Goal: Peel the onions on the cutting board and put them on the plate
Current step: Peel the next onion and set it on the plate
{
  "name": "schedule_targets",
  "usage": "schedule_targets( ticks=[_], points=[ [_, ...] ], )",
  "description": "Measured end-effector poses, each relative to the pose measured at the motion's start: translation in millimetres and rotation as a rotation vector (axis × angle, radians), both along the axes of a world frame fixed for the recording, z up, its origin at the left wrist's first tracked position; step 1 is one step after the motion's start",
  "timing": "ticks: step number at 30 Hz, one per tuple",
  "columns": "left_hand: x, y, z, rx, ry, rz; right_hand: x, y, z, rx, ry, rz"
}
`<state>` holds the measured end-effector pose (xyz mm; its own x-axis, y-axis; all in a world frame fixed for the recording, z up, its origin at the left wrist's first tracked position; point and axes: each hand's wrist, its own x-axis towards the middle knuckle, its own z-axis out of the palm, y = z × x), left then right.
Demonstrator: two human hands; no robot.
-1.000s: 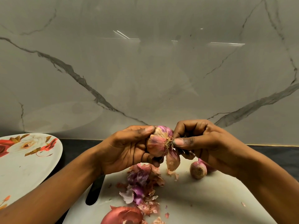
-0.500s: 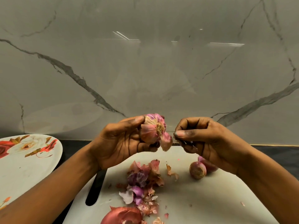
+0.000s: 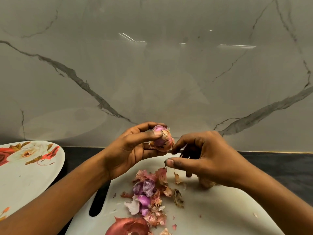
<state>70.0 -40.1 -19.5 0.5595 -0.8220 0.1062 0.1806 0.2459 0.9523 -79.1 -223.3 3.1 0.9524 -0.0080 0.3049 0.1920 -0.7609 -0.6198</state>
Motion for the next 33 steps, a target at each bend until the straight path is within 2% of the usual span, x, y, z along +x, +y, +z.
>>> schedule_targets(
  ticks=[3,5,9,18,25,29,33],
  points=[
    [-3,0,-2,0.036,0.022,0.004,2,-2,-3,-0.057,-0.173,-0.083],
    [-4,0,-2,0.066,0.001,0.001,3,-3,-6,-0.012,-0.197,-0.080],
    [-8,-1,0,0.082,-0.058,0.007,6,-4,-10,-0.052,-0.251,-0.055],
    [-5,1,3,0.022,0.034,-0.035,11,-17,-9,0.216,-0.228,-0.014],
    [-3,3,3,0.007,0.075,-0.059,10,-21,-3,0.249,-0.251,-0.121],
    [-3,2,2,0.034,0.026,-0.032,7,-19,-1,0.274,-0.115,-0.031],
    [-4,0,2,0.046,-0.005,-0.003,7,-11,-6,0.157,-0.067,0.024]
  ],
)
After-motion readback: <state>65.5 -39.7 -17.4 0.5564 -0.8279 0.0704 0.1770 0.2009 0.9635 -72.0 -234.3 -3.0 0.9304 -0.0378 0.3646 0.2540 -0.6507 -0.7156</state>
